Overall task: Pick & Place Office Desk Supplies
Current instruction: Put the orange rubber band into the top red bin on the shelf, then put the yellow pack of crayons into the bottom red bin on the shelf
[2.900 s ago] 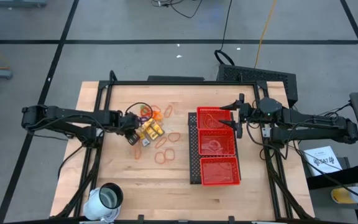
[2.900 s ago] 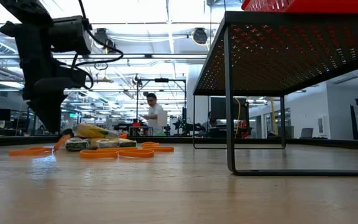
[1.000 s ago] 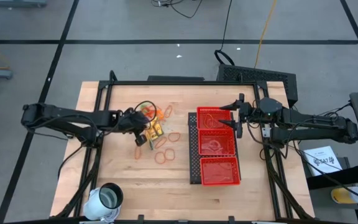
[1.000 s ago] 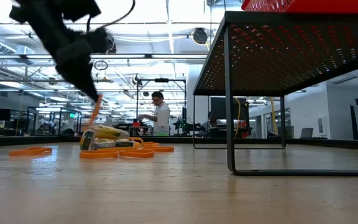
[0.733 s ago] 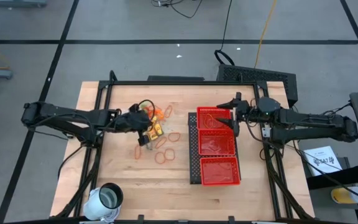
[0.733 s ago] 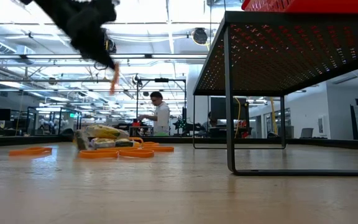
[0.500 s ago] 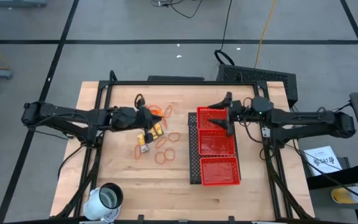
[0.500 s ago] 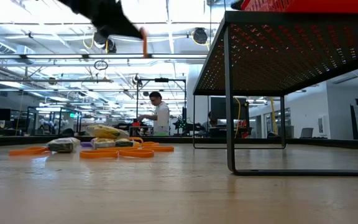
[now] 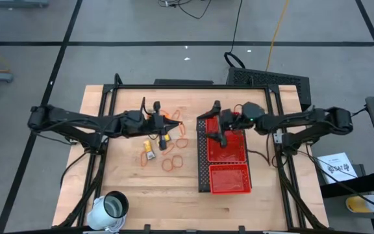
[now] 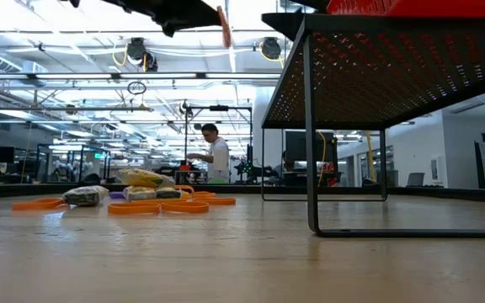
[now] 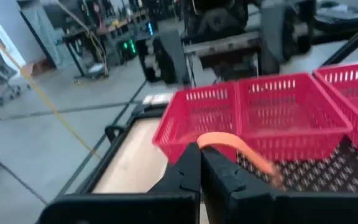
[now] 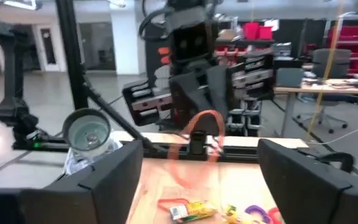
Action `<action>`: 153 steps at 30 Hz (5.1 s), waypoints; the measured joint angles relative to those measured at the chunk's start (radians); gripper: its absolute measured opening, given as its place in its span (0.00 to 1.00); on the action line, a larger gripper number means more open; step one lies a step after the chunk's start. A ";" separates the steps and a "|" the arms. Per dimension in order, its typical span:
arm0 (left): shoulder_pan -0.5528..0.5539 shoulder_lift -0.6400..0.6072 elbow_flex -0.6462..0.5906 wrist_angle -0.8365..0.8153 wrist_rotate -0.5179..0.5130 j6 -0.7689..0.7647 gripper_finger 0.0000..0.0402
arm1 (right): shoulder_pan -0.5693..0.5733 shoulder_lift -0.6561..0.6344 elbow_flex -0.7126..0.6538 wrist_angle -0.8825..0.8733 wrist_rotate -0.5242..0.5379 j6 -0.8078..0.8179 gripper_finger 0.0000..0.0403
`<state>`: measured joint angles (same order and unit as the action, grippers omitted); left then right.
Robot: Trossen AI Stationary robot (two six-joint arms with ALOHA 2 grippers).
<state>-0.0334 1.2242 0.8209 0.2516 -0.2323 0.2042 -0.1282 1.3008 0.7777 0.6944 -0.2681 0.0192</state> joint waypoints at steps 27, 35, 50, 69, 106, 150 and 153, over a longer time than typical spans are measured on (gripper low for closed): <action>0.034 0.185 0.198 -0.040 -0.002 0.090 0.01 | 0.008 0.116 0.066 -0.036 0.004 0.074 0.69; 0.034 0.185 0.198 -0.047 -0.004 0.090 0.02 | 0.008 0.116 0.066 -0.041 0.004 0.070 0.40; 0.034 0.185 0.197 -0.040 -0.004 0.020 0.05 | 0.008 0.116 0.066 -0.063 0.004 0.040 0.01; 0.011 0.162 0.197 -0.117 -0.012 -0.025 0.53 | -0.056 -0.085 0.065 -0.355 0.004 -0.006 0.01; 0.023 0.150 0.197 -0.482 -0.110 -0.248 0.53 | -0.062 -0.381 0.064 -0.990 0.216 -0.084 0.57; 0.158 0.149 -0.106 -0.662 -0.056 -0.841 0.68 | -0.062 -0.429 0.026 -0.952 0.215 -0.065 0.58; 0.158 0.149 -0.133 -0.643 -0.052 -0.842 0.68 | -0.062 -0.429 0.026 -0.953 0.215 -0.065 0.58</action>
<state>0.1242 1.3735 0.6880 -0.3914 -0.2846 -0.6375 -0.1902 0.8722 0.8040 -0.2584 -0.0528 -0.0460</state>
